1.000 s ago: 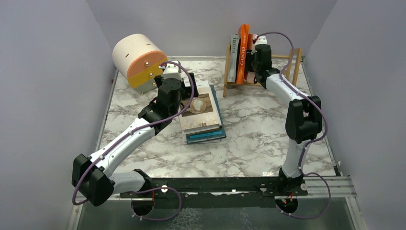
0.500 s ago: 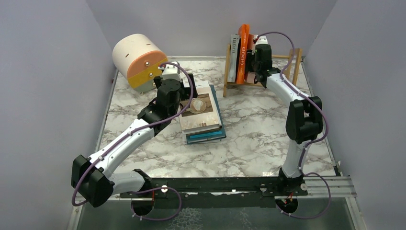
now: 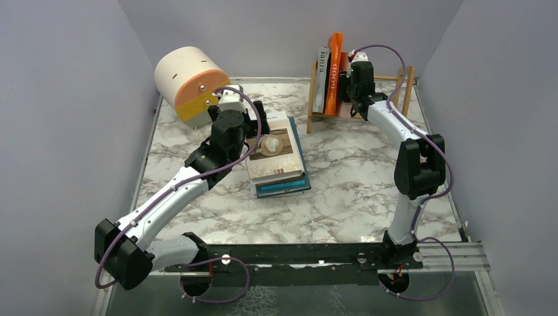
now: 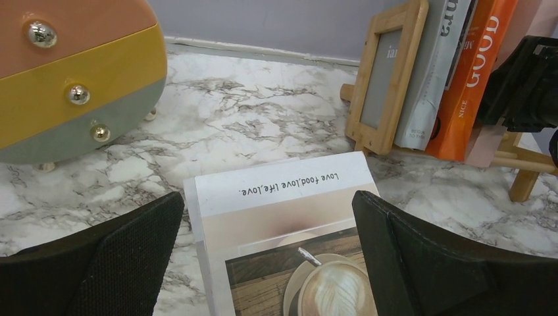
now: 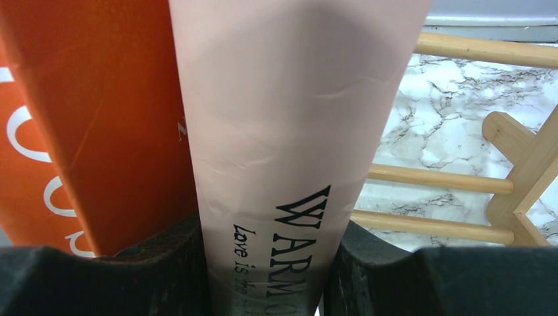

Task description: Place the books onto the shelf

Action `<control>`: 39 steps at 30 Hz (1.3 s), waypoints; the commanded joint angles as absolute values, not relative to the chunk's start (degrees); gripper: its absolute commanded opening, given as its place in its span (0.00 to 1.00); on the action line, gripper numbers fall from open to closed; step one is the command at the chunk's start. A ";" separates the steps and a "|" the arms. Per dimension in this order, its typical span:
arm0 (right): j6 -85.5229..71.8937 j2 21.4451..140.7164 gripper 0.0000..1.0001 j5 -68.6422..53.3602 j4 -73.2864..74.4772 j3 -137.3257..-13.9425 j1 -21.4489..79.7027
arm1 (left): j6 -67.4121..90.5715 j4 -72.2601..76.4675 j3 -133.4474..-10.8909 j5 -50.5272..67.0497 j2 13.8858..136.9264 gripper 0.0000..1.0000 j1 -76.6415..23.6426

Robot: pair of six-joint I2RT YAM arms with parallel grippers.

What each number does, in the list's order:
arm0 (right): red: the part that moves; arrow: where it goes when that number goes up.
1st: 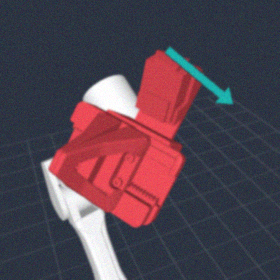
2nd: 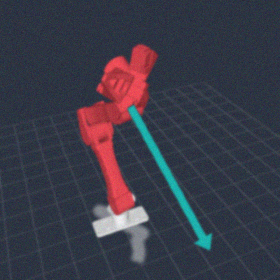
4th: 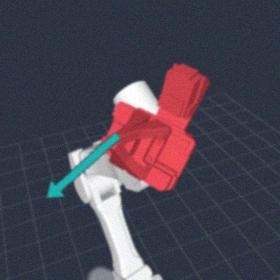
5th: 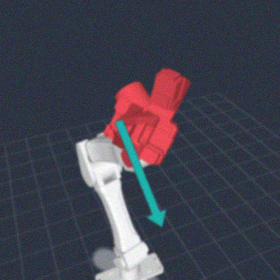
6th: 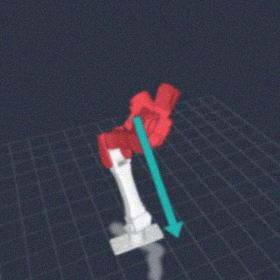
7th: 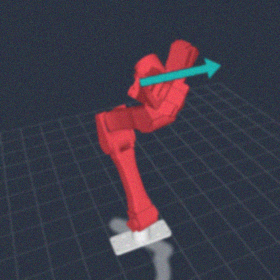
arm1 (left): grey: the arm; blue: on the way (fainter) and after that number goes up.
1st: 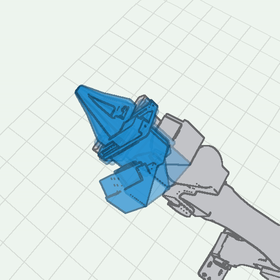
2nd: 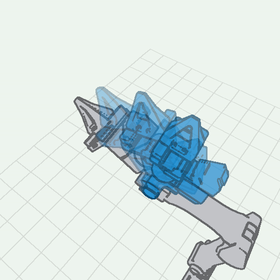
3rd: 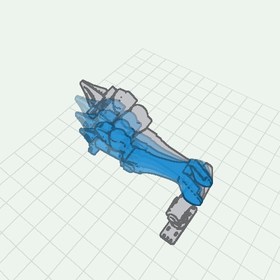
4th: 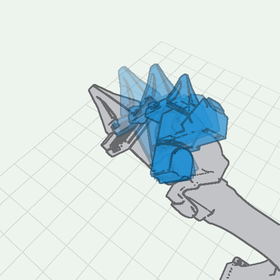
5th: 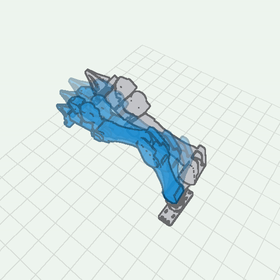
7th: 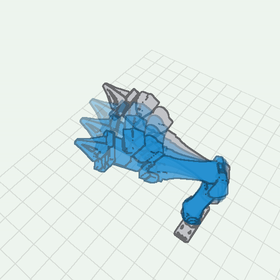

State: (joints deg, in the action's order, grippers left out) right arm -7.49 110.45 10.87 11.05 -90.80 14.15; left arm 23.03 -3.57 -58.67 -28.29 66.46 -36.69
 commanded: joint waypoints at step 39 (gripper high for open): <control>-20.78 75.51 0.62 -9.19 12.61 -71.36 15.74 | 25.55 -8.98 -57.05 -30.35 67.31 0.99 -35.70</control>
